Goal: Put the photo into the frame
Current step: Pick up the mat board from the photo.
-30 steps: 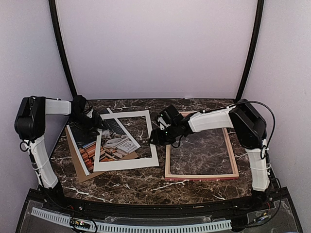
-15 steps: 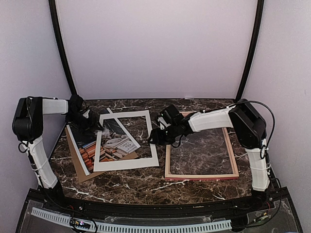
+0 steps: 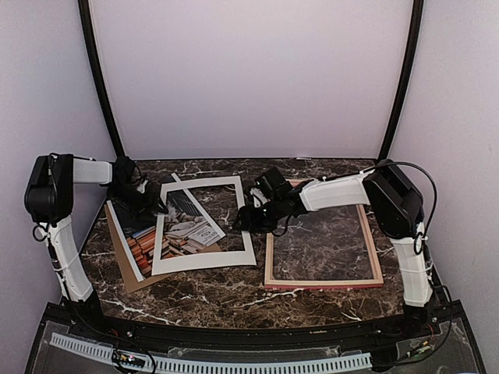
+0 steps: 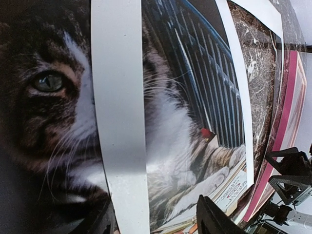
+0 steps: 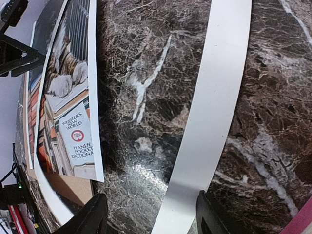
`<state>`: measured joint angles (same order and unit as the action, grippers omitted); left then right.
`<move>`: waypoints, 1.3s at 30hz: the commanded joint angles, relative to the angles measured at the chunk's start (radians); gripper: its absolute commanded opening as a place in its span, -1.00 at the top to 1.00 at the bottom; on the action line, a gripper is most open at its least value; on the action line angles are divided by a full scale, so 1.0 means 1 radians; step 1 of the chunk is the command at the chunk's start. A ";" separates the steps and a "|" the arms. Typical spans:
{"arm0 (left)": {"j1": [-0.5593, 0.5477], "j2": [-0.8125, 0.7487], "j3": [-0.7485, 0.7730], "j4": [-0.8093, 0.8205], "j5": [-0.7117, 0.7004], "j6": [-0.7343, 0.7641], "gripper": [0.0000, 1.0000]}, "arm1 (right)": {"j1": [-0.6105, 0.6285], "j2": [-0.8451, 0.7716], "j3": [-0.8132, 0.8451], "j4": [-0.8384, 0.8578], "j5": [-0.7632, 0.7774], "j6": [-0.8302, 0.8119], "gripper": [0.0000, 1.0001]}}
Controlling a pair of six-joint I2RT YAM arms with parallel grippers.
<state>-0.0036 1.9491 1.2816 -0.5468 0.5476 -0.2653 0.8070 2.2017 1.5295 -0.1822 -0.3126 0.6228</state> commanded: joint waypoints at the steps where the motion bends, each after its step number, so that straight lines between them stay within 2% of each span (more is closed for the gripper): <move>1: 0.001 0.021 -0.033 0.009 0.103 -0.006 -0.16 | 0.012 0.084 -0.033 -0.109 -0.024 0.036 -0.26; 14: 0.001 0.006 -0.082 0.133 0.253 -0.056 -0.13 | 0.014 0.078 -0.081 -0.079 -0.023 0.045 -0.25; 19: -0.005 0.006 -0.078 0.129 0.229 -0.044 -0.15 | 0.014 0.079 -0.086 -0.072 -0.027 0.043 -0.24; 26: -0.078 0.009 -0.041 0.046 0.032 0.001 -0.13 | 0.014 0.088 -0.086 -0.064 -0.031 0.046 -0.24; 34: -0.183 0.023 0.030 -0.056 -0.204 0.005 0.04 | 0.014 0.092 -0.088 -0.060 -0.033 0.043 -0.24; 39: -0.237 0.036 0.072 -0.100 -0.329 0.005 0.23 | 0.014 0.092 -0.090 -0.059 -0.033 0.043 -0.24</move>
<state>-0.2054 1.9652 1.3273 -0.5491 0.3649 -0.2714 0.8062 2.2066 1.4975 -0.0994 -0.3496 0.6498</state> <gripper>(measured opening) 0.419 0.618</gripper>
